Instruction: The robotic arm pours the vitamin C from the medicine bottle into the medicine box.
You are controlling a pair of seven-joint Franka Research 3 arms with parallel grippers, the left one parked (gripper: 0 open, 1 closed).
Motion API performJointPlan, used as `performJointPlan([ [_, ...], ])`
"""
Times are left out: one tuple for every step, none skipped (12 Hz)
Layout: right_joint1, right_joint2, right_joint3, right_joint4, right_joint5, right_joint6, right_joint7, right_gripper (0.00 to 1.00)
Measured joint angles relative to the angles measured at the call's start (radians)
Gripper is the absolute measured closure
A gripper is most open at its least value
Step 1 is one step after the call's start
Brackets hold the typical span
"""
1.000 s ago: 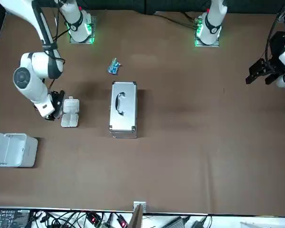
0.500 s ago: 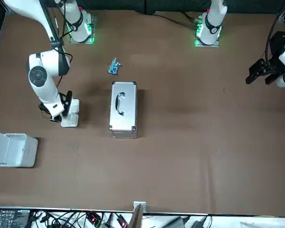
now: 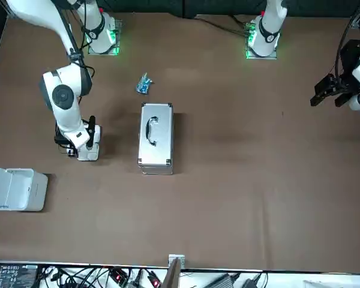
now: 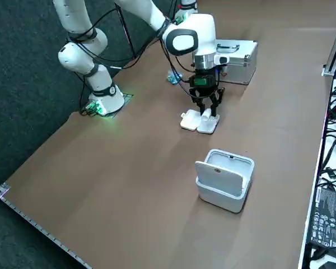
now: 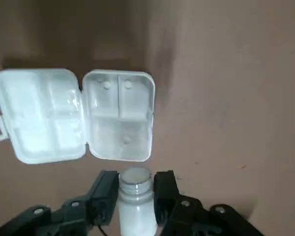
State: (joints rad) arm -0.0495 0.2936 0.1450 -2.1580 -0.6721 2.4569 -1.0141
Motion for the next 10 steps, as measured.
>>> performJointPlan([
  [0.000, 0.008, 0.002, 0.006, -0.031, 0.000, 0.007, 0.57],
  [0.000, 0.015, 0.005, 0.010, -0.049, 0.000, 0.014, 0.57],
  [0.000, 0.021, 0.008, 0.013, -0.060, 0.000, 0.017, 0.57],
  [0.000, 0.027, 0.012, 0.016, -0.069, 0.000, 0.018, 0.57],
  [0.000, 0.031, 0.016, 0.018, -0.082, 0.000, 0.019, 0.57],
  [0.000, 0.035, 0.021, 0.019, -0.098, 0.000, 0.020, 0.57],
  [0.000, 0.038, 0.025, 0.019, -0.116, 0.000, 0.025, 0.57],
  [0.000, 0.042, 0.028, 0.019, -0.135, 0.000, 0.032, 0.57],
  [0.000, 0.046, 0.033, 0.019, -0.154, 0.000, 0.040, 0.57],
  [0.000, 0.052, 0.043, 0.019, -0.193, 0.000, 0.050, 0.57],
])
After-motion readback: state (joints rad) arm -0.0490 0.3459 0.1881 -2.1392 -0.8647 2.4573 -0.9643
